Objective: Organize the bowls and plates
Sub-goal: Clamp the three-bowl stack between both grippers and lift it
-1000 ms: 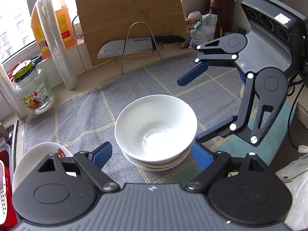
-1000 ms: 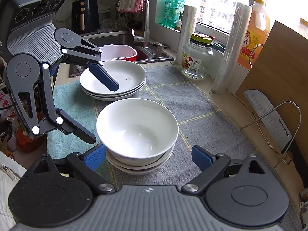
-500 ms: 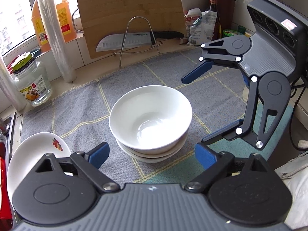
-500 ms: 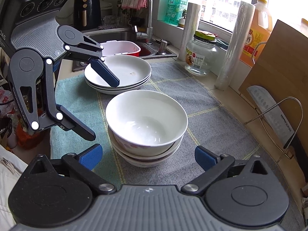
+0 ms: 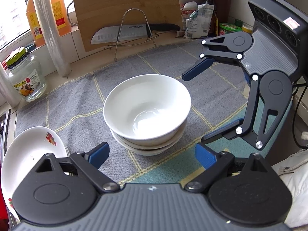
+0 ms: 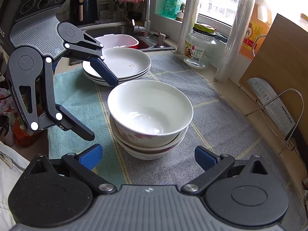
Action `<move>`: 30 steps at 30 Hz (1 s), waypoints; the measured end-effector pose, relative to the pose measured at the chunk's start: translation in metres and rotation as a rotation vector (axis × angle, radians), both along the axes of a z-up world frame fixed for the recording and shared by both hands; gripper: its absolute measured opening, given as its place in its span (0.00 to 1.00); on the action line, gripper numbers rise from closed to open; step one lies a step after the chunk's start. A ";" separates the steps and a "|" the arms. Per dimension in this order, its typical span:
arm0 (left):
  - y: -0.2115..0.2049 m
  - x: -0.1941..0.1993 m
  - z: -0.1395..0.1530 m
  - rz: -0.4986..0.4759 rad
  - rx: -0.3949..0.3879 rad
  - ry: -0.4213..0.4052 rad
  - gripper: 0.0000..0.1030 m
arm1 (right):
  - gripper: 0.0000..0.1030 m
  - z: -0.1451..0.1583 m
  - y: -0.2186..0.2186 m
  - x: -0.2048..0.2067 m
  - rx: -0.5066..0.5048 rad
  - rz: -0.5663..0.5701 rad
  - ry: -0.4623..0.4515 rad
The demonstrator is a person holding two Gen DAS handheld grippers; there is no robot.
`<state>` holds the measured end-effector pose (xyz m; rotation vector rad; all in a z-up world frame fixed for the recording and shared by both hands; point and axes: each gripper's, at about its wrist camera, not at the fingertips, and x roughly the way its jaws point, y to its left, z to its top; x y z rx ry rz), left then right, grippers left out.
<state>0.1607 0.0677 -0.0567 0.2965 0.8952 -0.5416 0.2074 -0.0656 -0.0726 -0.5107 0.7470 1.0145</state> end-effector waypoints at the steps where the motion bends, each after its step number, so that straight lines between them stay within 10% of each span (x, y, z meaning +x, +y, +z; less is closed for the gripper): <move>1: 0.001 0.000 -0.001 -0.004 -0.003 0.003 0.93 | 1.00 -0.001 0.001 0.000 -0.006 -0.003 -0.002; 30: 0.014 0.037 -0.038 -0.109 0.010 0.069 0.93 | 0.99 -0.038 0.023 0.014 -0.101 -0.051 0.068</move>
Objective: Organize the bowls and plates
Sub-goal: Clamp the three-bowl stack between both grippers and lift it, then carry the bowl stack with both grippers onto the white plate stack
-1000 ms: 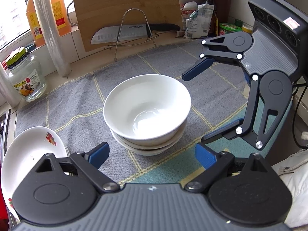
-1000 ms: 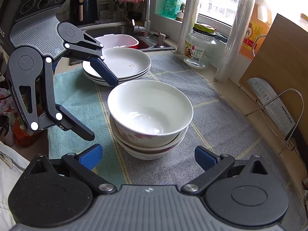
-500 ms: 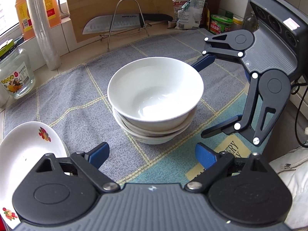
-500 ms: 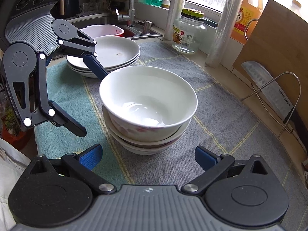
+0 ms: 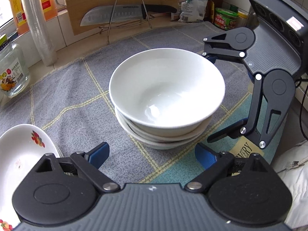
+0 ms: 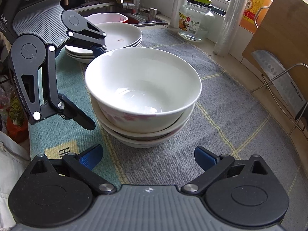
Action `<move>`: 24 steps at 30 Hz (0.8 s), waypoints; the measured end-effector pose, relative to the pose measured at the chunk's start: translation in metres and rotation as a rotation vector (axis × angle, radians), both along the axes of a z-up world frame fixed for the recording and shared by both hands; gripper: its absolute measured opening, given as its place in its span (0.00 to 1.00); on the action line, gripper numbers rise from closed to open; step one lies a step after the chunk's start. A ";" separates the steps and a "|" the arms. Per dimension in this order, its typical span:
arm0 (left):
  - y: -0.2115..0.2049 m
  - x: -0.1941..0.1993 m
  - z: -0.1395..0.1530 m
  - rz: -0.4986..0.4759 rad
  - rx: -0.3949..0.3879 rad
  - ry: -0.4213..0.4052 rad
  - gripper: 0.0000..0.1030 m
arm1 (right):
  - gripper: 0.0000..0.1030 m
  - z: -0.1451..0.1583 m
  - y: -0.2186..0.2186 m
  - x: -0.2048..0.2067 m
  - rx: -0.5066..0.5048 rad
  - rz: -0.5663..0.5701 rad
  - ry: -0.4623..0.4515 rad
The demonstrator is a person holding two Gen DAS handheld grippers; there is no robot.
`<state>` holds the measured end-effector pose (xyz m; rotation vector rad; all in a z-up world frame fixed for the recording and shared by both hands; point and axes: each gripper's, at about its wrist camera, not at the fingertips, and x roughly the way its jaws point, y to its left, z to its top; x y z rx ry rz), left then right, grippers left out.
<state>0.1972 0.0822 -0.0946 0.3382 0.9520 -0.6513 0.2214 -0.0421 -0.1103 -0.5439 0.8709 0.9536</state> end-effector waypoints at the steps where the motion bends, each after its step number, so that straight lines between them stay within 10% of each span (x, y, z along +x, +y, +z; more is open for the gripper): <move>1: -0.002 0.002 0.000 -0.010 0.008 0.001 0.93 | 0.99 0.000 0.001 0.001 0.001 0.021 -0.005; 24: -0.019 0.018 -0.007 -0.165 0.080 -0.001 0.82 | 0.86 -0.004 0.016 0.025 0.009 0.299 -0.004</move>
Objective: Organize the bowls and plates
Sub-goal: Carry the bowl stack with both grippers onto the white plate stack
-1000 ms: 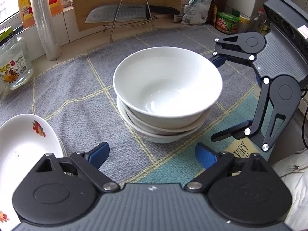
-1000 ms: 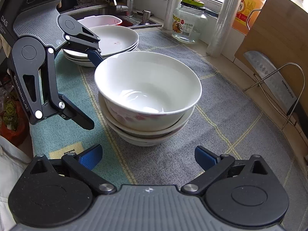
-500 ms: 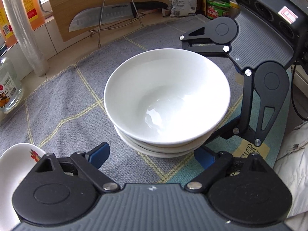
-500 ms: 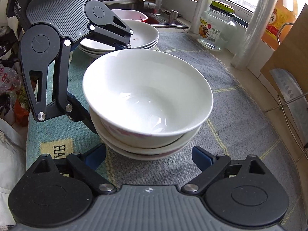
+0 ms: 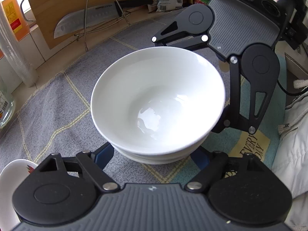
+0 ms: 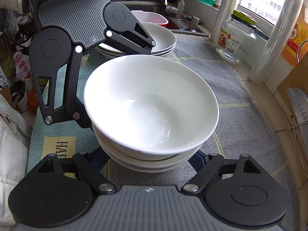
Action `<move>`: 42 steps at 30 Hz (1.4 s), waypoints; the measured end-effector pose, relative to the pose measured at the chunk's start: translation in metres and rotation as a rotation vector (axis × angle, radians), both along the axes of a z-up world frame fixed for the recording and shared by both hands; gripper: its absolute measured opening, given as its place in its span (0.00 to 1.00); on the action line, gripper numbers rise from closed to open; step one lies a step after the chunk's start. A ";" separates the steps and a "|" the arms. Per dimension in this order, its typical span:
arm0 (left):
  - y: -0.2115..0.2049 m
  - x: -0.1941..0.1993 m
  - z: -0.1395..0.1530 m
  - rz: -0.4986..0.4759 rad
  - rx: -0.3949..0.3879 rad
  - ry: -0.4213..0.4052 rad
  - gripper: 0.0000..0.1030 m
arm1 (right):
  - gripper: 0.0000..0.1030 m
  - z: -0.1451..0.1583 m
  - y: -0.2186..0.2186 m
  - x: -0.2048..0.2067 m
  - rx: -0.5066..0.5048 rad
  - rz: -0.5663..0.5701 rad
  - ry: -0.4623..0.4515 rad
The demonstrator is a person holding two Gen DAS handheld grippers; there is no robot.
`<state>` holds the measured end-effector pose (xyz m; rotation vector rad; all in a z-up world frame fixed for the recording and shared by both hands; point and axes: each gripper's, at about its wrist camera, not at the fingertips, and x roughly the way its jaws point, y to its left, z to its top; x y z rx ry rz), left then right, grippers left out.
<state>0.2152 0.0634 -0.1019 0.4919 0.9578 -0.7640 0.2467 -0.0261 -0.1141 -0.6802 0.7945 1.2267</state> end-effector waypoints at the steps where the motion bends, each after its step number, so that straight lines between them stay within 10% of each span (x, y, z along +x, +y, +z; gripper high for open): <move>1: 0.000 0.000 0.000 -0.004 -0.001 0.004 0.81 | 0.86 0.000 -0.001 0.000 0.004 0.002 0.002; 18: 0.002 0.008 -0.001 -0.121 -0.017 -0.012 0.80 | 0.85 0.004 0.004 -0.003 -0.043 -0.065 0.012; 42: 0.081 -0.032 0.055 -0.002 -0.011 -0.128 0.80 | 0.85 0.058 0.082 -0.020 -0.034 0.048 -0.103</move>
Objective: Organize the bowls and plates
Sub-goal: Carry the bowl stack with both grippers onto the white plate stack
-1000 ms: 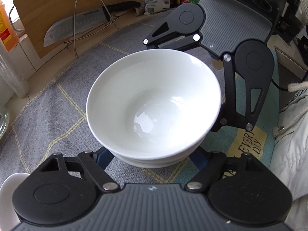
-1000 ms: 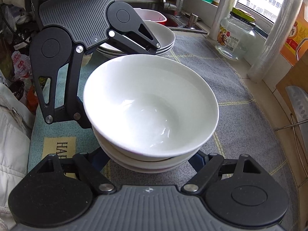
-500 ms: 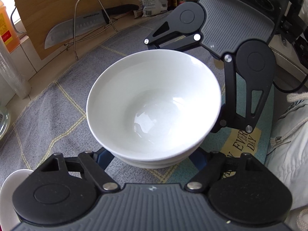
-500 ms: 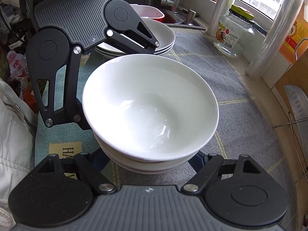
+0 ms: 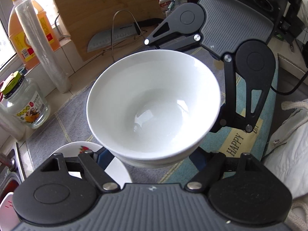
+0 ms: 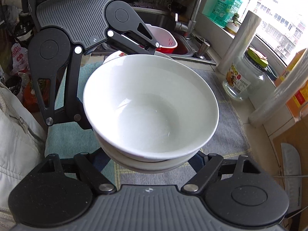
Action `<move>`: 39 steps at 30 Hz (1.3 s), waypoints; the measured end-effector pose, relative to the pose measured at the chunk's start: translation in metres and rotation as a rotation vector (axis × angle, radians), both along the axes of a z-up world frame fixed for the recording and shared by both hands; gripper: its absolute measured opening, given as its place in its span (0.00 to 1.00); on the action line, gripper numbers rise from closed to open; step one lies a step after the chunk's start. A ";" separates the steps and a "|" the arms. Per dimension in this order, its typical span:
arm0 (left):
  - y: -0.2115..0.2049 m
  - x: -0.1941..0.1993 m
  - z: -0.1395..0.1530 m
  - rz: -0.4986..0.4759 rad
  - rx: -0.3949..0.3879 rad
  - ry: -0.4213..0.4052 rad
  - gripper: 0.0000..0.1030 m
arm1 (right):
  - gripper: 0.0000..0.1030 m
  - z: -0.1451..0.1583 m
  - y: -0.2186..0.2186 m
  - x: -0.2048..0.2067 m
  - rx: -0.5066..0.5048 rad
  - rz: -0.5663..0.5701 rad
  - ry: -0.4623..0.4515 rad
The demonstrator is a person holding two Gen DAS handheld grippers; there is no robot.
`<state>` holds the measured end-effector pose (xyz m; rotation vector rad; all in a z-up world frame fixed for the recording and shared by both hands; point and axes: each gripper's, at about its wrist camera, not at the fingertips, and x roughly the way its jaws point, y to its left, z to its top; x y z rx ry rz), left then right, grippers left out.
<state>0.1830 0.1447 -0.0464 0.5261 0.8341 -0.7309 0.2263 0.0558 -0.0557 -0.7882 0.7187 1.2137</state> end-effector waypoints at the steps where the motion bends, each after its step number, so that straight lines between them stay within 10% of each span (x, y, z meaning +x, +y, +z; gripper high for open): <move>1: 0.006 -0.001 0.001 0.007 0.003 -0.005 0.80 | 0.85 0.001 0.008 0.001 0.003 0.008 -0.005; 18: 0.108 0.017 -0.009 0.090 0.049 -0.026 0.80 | 0.85 -0.016 0.124 0.025 0.008 0.054 -0.031; 39: 0.130 0.040 -0.028 0.072 -0.003 0.049 0.80 | 0.84 -0.036 0.144 0.038 -0.045 0.001 0.040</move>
